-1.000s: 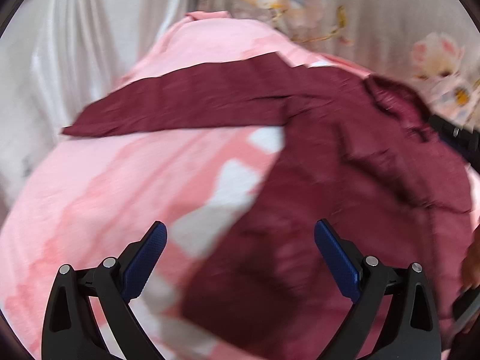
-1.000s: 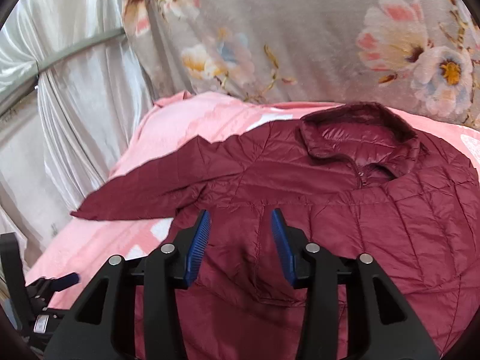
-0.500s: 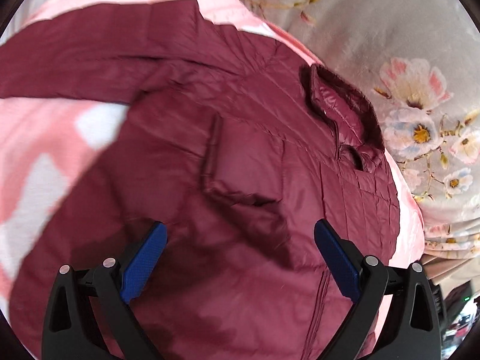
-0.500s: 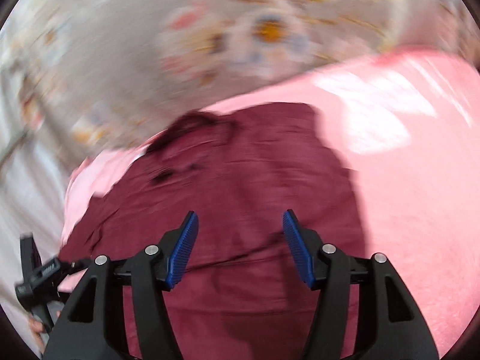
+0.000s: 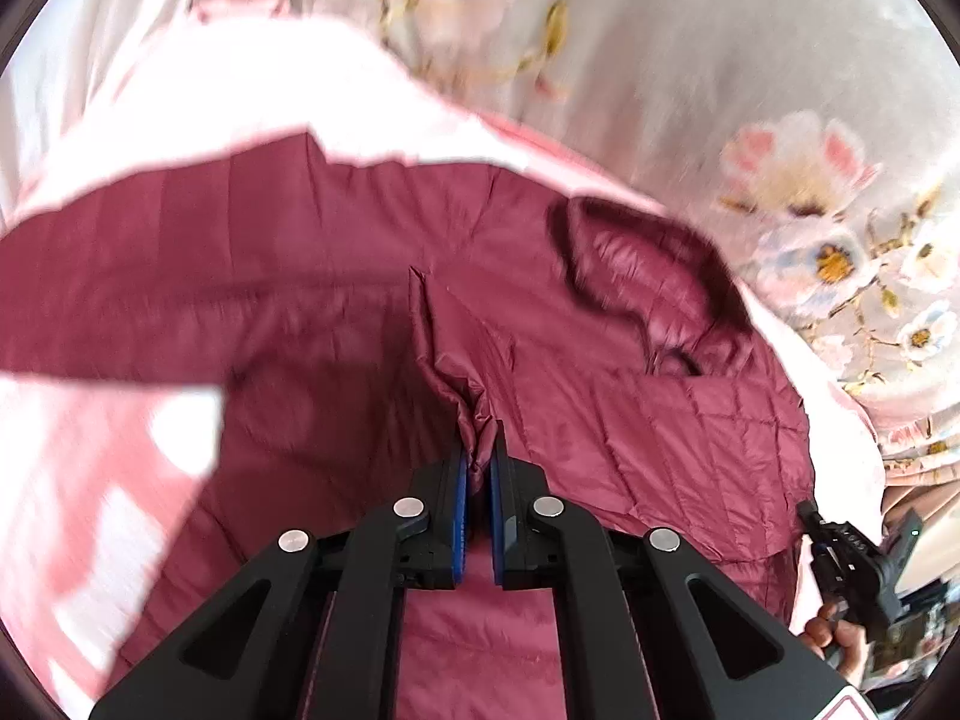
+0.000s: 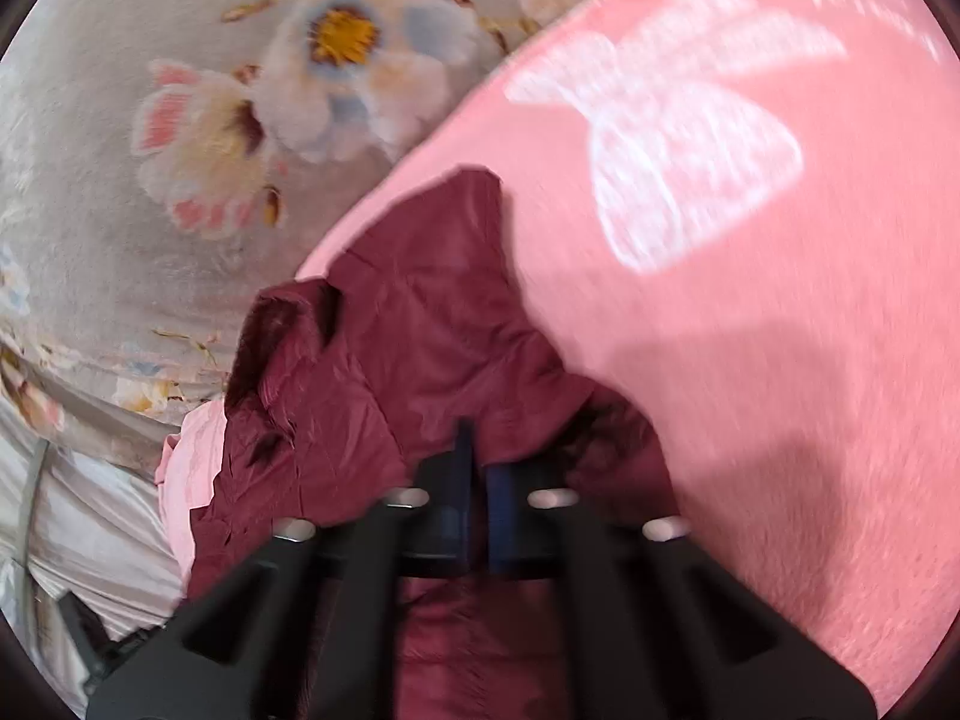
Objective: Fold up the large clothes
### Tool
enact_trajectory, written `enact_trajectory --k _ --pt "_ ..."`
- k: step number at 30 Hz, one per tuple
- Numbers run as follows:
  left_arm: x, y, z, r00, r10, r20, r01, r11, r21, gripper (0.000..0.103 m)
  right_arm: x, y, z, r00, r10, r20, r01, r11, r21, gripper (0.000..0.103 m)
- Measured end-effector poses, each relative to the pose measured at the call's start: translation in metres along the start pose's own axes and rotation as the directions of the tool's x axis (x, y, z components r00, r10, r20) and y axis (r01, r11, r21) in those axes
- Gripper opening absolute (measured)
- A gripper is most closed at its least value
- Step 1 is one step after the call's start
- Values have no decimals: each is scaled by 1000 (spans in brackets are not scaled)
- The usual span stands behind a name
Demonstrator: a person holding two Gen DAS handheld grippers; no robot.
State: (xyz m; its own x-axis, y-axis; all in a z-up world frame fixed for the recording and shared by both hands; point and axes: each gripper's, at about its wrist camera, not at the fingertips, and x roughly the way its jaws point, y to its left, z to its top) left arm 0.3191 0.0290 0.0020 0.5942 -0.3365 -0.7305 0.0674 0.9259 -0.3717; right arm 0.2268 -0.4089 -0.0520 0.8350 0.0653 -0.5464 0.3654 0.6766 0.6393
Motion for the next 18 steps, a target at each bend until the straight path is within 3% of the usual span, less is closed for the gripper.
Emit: enact_trajectory --k 3,7,9,14,18 --pt "3 3 -2 999 28 17 -28 999 31 4 -19 13 -2 996 -19 84 27 996 -90 1" --pt "53 14 -26 990 98 -102 -93 994 51 4 8 2 -9 988 -154 -5 152 978 -141 1" --pt "68 20 -36 988 100 -115 -96 995 40 6 17 -6 -15 979 -201 -42 193 969 -154 2" --pt "61 25 -34 989 100 -110 -97 995 39 17 9 -11 -14 971 -235 -38 227 962 -155 7" --pt "38 35 -30 990 118 -82 -116 993 35 31 -19 4 -17 948 -317 38 318 923 -215 15"
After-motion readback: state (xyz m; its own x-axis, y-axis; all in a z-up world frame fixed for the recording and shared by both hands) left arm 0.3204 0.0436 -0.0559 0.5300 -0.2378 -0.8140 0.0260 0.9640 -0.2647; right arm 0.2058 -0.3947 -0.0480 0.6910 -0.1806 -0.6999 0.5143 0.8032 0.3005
